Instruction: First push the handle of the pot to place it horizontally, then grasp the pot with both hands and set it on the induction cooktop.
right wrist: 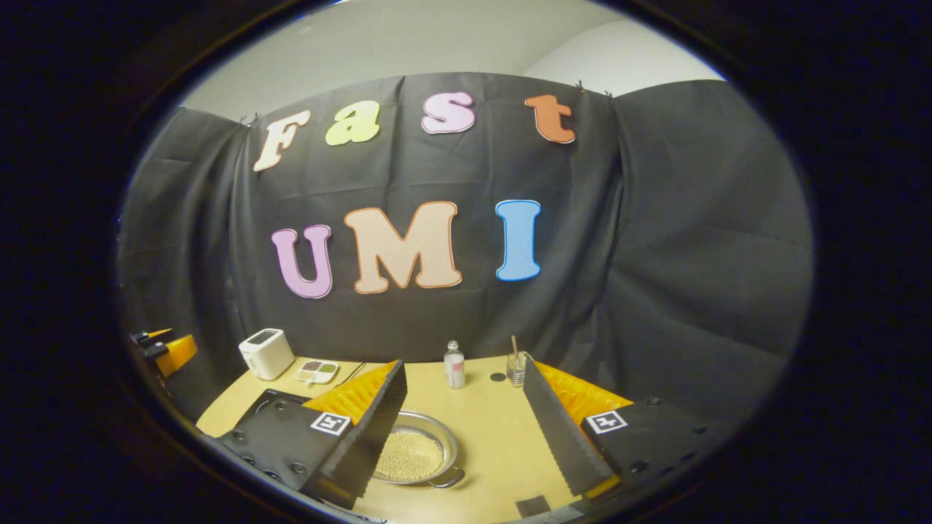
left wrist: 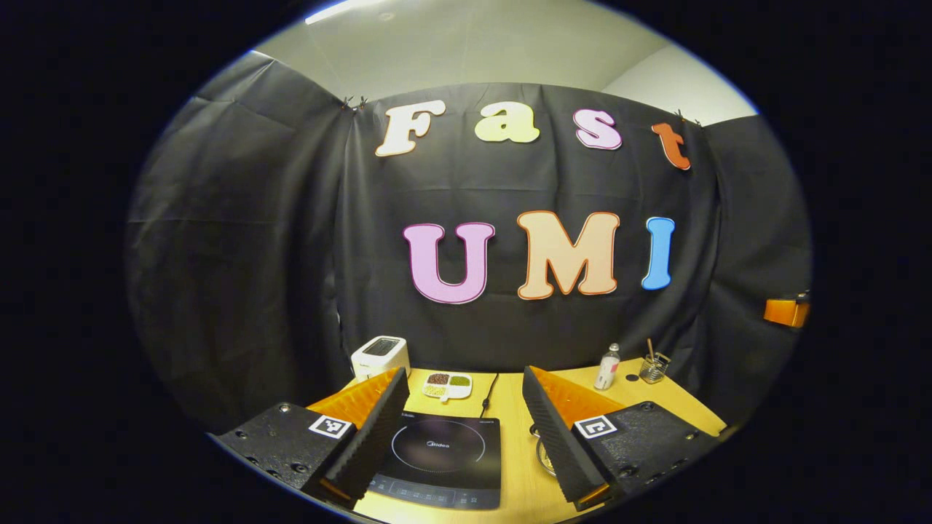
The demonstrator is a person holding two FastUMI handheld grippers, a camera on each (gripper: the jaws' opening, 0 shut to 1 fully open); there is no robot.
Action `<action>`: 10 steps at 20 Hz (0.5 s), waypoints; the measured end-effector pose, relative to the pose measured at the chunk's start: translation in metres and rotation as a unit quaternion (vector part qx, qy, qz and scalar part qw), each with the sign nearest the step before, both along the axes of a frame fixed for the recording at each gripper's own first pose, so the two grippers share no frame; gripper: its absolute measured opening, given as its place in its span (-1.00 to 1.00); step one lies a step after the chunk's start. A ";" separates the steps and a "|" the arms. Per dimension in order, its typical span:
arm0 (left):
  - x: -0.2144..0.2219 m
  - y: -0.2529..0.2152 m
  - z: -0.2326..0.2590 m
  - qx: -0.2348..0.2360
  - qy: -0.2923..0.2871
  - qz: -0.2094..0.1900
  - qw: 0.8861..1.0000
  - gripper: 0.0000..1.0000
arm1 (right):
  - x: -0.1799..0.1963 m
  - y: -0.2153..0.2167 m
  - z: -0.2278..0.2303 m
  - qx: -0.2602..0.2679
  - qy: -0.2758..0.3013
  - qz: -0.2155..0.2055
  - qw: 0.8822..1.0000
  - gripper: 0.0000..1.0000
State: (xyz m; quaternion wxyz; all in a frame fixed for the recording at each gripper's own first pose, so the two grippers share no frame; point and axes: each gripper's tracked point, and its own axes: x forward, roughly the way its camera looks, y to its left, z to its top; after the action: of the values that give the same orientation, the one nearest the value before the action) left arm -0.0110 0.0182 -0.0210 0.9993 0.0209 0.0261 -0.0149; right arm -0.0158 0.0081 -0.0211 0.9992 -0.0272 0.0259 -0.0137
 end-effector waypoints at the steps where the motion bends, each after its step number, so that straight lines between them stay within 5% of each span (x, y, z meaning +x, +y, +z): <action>1: -0.002 0.002 -0.002 -0.001 0.003 0.000 1.000 0.91 | -0.002 0.001 -0.001 0.001 0.000 0.000 1.000 1.00; 4: -0.003 0.010 -0.006 0.002 0.008 0.000 1.000 0.84 | -0.006 0.009 -0.001 0.013 -0.004 -0.002 1.000 0.86; 10: -0.006 0.027 -0.013 0.011 0.019 -0.011 1.000 0.83 | -0.007 0.021 -0.005 0.044 -0.016 -0.023 0.999 -0.46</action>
State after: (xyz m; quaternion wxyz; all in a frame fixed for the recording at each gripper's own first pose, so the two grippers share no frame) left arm -0.0173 0.0451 -0.0337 0.9981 0.0322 0.0454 -0.0262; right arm -0.0227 0.0293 -0.0262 0.9992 0.0176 0.0109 -0.0356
